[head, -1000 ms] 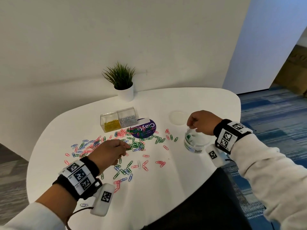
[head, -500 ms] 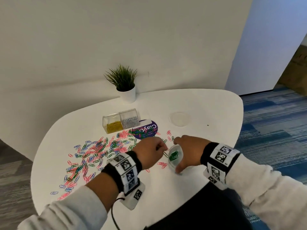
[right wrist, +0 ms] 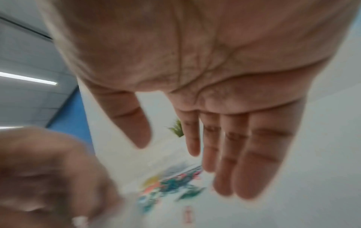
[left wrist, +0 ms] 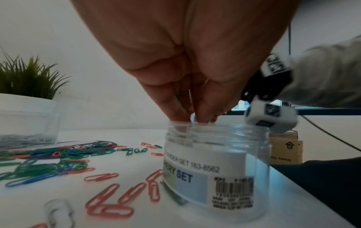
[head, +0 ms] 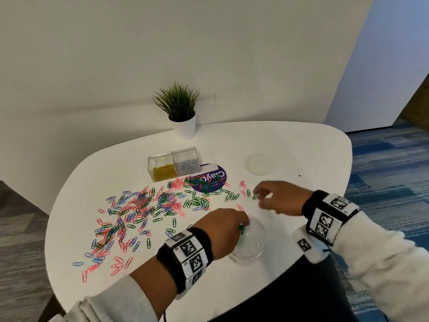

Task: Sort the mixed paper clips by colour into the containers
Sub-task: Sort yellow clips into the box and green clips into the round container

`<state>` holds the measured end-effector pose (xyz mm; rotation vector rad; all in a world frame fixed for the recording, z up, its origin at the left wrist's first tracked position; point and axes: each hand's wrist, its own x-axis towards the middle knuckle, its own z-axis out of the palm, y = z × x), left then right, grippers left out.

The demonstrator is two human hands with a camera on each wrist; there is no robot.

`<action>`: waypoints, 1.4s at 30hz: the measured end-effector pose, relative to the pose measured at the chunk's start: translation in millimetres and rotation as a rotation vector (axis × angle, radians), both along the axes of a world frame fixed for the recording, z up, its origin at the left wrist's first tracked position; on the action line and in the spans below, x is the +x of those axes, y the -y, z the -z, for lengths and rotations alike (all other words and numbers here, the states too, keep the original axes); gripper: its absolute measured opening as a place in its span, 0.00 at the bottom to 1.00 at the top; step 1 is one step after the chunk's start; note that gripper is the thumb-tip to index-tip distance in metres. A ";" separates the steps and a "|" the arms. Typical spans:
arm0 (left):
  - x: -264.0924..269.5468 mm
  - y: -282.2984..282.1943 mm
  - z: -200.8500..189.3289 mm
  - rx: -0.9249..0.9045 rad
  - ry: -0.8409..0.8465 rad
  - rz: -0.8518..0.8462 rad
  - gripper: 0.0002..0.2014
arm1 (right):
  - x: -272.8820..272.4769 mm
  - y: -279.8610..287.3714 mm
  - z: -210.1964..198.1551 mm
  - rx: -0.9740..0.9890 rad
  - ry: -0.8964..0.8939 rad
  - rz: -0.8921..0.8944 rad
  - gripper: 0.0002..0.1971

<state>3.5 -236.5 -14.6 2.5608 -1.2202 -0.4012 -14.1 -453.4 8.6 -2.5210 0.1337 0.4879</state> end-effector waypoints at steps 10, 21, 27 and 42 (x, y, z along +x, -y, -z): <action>11.0 -13.0 -9.6 -0.136 -0.141 -0.057 0.19 | 55.5 8.0 54.8 -0.313 0.101 -0.078 0.03; 105.5 10.9 14.0 0.183 0.036 -0.112 0.17 | 63.7 9.7 57.9 -0.168 0.077 0.025 0.06; 129.4 29.7 32.3 0.320 0.154 0.057 0.26 | 61.3 6.6 63.4 -0.212 0.114 -0.050 0.12; 139.6 10.4 19.1 -0.212 -0.206 -0.444 0.05 | 61.0 3.5 59.6 -0.289 0.046 -0.123 0.08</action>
